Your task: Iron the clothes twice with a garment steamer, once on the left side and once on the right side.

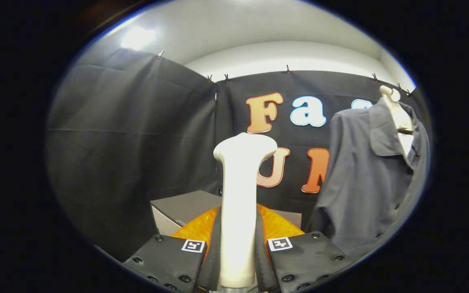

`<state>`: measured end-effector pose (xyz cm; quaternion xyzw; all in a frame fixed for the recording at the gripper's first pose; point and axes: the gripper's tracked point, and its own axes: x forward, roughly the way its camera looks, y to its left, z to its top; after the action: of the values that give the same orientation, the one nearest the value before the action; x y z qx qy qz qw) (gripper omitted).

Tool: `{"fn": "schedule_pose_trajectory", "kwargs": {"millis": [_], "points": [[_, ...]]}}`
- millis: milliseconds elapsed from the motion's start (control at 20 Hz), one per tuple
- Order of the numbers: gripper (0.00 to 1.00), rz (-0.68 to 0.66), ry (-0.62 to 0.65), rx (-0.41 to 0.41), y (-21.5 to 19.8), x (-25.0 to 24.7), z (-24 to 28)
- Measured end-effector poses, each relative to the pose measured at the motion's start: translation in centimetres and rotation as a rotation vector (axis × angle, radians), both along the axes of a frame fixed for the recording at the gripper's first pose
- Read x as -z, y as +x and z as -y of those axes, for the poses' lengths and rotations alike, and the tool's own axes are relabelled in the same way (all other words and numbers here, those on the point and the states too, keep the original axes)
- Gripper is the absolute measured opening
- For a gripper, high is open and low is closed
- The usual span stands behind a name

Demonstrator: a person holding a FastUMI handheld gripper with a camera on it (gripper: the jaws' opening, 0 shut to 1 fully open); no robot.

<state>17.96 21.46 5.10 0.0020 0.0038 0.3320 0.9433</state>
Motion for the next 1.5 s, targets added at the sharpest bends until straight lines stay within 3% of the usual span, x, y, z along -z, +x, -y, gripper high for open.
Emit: {"fn": "schedule_pose_trajectory", "kwargs": {"millis": [200, 650, 1150, 1500], "points": [[0.42, 0.025, 0.029, 0.028, -3.6, -1.2, 7.3], [0.42, 0.031, 0.028, 0.126, -7.5, 0.8, 20.0], [0.42, 0.035, 0.102, 0.295, -7.9, 3.5, 27.4], [0.42, 0.031, 0.083, 0.33, -6.2, 5.2, 28.2]]}}
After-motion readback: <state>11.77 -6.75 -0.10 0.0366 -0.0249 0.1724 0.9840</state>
